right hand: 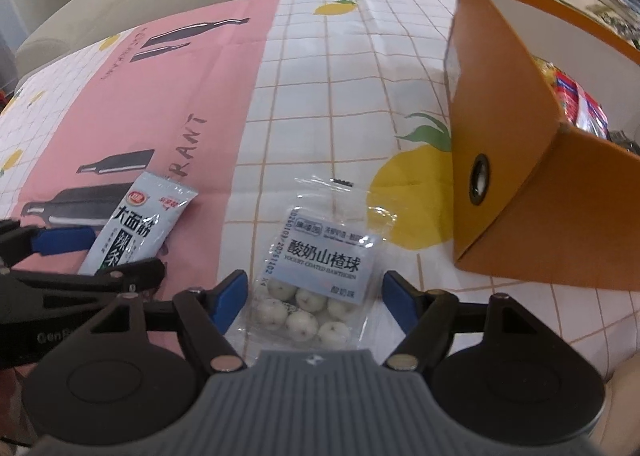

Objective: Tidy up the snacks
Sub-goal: 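Lift spicy-strip pack with left tool while right tool grasps clear yogurt-ball pouch, then carry spicy-strip pack and yogurt-ball pouch into the box and open both tools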

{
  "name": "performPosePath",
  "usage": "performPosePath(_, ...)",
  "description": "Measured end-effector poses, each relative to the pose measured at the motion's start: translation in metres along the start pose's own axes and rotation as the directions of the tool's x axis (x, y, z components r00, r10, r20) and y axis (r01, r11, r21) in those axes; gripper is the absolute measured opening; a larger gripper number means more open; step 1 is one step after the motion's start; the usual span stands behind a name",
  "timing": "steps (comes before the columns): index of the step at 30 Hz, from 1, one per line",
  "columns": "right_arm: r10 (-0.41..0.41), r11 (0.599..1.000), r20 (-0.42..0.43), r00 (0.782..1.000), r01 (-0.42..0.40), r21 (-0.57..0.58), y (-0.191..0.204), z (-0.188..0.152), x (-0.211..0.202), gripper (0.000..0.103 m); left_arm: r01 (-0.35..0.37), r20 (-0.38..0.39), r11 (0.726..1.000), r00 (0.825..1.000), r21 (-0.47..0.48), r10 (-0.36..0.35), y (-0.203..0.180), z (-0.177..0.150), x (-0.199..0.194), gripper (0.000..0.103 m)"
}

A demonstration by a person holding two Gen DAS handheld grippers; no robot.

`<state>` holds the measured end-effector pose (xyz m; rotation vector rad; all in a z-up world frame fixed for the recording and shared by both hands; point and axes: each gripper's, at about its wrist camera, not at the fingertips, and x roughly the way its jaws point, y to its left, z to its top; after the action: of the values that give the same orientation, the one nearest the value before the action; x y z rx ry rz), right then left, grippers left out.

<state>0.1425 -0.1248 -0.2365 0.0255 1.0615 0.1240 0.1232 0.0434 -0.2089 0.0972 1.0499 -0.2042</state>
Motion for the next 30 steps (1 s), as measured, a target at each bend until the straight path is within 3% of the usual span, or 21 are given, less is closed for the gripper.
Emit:
performPosePath(1, 0.005, 1.0, 0.005, 1.0, -0.005, -0.015, 0.002, -0.001, 0.0, 0.068, -0.001, 0.003, 1.0, 1.0, 0.0, 0.001, -0.001, 0.0, -0.001, 0.06)
performPosePath(7, 0.024, 1.0, 0.015, 1.0, -0.024, -0.006, -0.001, -0.001, -0.002, 0.063, 0.0, 0.003, 1.0, 1.0, -0.016, 0.0, 0.0, 0.0, -0.003, 0.056)
performPosePath(21, 0.095, 0.995, 0.013, 0.995, -0.096, 0.013, -0.007, -0.001, -0.014, 0.06, 0.059, 0.01, 0.983, 0.998, -0.173, -0.058, 0.012, 0.009, -0.022, 0.054)
performPosePath(30, 0.119, 0.992, 0.111, 0.987, -0.114, -0.055, -0.009, 0.005, -0.056, 0.06, 0.102, 0.068, 0.963, 0.994, -0.248, -0.088, 0.012, 0.031, -0.061, 0.054)
